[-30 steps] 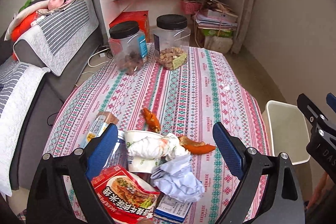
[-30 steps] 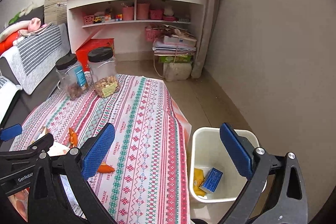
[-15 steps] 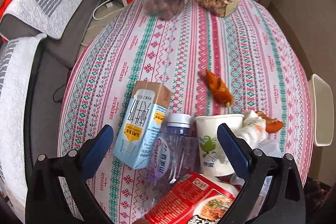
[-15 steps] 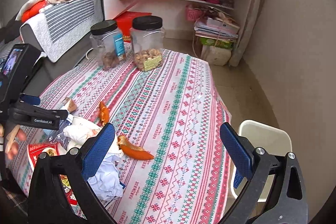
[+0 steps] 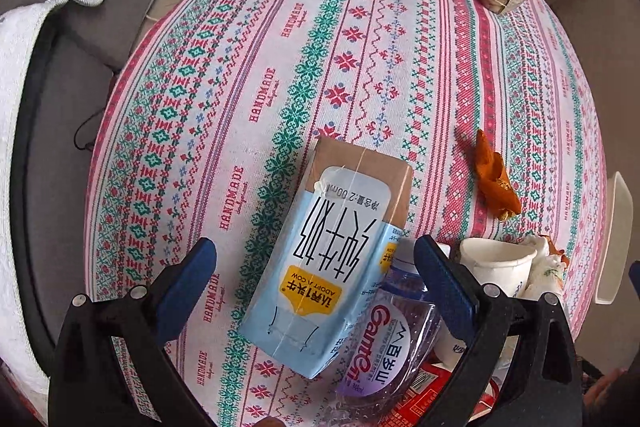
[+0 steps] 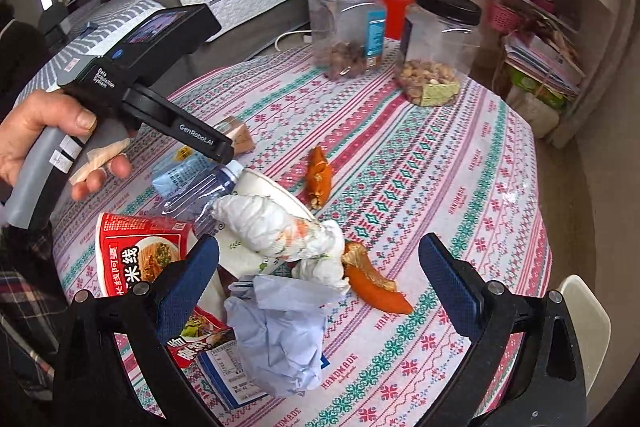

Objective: Collect trash
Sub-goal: 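Grasp the light-blue milk carton with the left gripper while the right grasps a white crumpled wrapper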

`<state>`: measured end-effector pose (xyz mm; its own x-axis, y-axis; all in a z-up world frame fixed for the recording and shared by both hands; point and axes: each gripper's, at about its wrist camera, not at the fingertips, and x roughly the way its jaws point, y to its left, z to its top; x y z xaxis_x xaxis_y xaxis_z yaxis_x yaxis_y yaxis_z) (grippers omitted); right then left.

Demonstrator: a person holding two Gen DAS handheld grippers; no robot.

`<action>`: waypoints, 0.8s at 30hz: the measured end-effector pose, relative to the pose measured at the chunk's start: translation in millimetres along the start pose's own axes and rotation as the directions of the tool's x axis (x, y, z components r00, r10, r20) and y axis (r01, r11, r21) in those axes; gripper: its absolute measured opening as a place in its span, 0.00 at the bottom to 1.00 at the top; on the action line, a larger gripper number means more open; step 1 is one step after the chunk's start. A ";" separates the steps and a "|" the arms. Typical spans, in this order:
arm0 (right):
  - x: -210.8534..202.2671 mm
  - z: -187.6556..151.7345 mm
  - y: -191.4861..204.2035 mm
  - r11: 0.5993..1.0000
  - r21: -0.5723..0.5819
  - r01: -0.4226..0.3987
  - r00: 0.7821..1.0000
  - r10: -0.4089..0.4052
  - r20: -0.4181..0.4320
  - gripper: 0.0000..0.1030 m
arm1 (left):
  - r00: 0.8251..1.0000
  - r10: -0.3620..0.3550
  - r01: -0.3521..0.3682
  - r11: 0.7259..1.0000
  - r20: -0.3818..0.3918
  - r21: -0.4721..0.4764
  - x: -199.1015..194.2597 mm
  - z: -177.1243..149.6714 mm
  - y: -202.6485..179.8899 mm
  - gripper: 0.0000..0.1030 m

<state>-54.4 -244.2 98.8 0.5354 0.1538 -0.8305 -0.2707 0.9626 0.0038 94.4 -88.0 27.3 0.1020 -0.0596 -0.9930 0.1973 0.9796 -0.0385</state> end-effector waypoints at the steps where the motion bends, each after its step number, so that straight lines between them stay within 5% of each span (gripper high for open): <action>1: 3.2 1.0 1.1 1.000 -0.011 -0.010 1.000 0.010 -0.009 0.93 | 1.000 -0.019 0.019 1.000 -0.020 -0.017 4.4 0.2 3.8 0.93; 4: 15.0 3.6 3.2 0.999 -0.036 -0.040 0.998 0.039 -0.041 0.93 | 0.997 -0.048 0.047 0.999 -0.067 -0.019 19.3 -3.1 6.2 0.93; 6: 22.8 5.6 5.9 0.998 -0.045 -0.053 0.997 0.050 -0.060 0.93 | 0.997 -0.030 0.031 0.999 -0.071 0.019 24.3 -5.8 -0.9 0.71; 7: 25.8 6.0 7.2 0.997 -0.050 -0.063 0.996 0.059 -0.067 0.93 | 0.998 -0.021 0.024 0.999 -0.063 0.049 23.7 -7.4 -6.5 0.68; 13: 39.5 4.5 13.2 0.994 -0.059 -0.087 0.989 0.079 -0.122 0.90 | 0.997 0.002 -0.009 0.995 0.076 0.101 -10.3 -11.0 -16.9 0.62; 20: 56.7 -4.5 3.8 0.990 0.062 -0.128 0.970 0.138 -0.200 0.62 | 0.978 -0.012 -0.005 0.997 0.207 0.080 -57.2 -20.5 -18.0 0.58; 24: 54.2 -4.2 0.1 0.987 0.097 -0.130 0.974 0.145 -0.173 0.55 | 0.972 -0.030 0.010 0.996 0.234 0.087 -57.3 -21.8 -14.8 0.51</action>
<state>-28.8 -236.7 51.4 0.3441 0.2512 -0.9047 -0.2591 0.9515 0.1656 64.3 -94.9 82.3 0.3213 -0.1325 -0.9377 0.2820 0.9586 -0.0389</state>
